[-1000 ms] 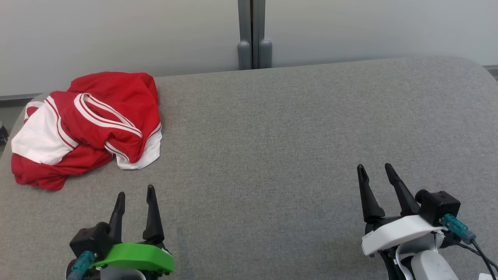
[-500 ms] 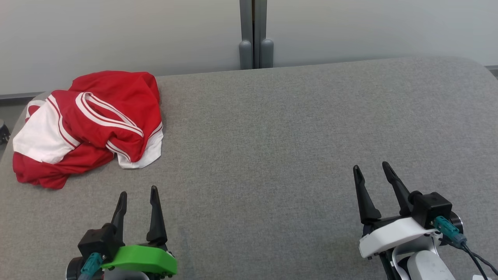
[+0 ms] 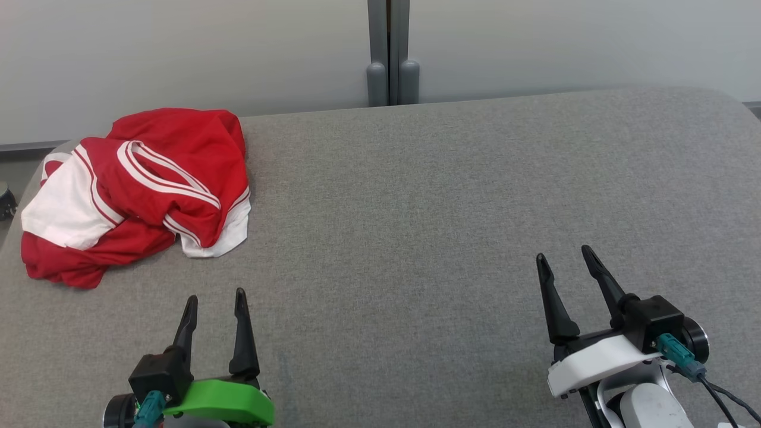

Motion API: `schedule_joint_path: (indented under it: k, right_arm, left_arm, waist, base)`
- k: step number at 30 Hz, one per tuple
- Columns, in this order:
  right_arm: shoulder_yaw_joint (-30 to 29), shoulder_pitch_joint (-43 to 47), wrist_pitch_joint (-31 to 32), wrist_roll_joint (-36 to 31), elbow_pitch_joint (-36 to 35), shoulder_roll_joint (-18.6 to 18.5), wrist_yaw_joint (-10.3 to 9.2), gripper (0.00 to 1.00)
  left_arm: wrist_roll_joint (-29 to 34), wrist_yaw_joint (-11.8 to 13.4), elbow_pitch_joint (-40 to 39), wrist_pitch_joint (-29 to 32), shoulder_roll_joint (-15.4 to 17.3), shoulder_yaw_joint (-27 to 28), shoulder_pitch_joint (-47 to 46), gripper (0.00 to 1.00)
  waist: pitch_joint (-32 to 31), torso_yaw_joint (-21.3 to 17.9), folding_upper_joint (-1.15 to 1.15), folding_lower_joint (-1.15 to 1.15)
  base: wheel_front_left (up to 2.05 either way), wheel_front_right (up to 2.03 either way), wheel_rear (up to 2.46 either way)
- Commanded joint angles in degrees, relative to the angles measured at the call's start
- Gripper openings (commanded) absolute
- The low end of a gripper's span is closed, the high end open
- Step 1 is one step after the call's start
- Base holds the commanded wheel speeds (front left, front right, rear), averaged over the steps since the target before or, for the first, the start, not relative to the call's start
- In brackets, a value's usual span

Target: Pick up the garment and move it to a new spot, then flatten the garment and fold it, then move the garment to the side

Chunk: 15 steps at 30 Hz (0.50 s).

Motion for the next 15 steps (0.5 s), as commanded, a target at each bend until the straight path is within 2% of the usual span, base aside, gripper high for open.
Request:
schedule_joint_path:
  k: [1, 15]
  right_arm:
    - [-0.1, 0.0, -0.2, -0.2, 0.0, -0.2, 0.0, 1.0]
    - [-0.3, 0.7, -0.2, -0.2, 0.2, -0.2, 0.0, 1.0]
  left_arm:
    - [0.0, 0.3, 0.2, -0.2, 0.4, 0.0, 0.6, 1.0]
    - [-0.4, 0.2, 0.8, -0.2, 0.4, -0.2, 1.1, 1.0]
  waist:
    - [0.0, 0.0, 0.0, 0.0]
    - [-0.4, 0.2, 0.0, 0.0]
  base:
    - [0.0, 0.0, 0.0]
    - [0.0, 0.0, 0.0]
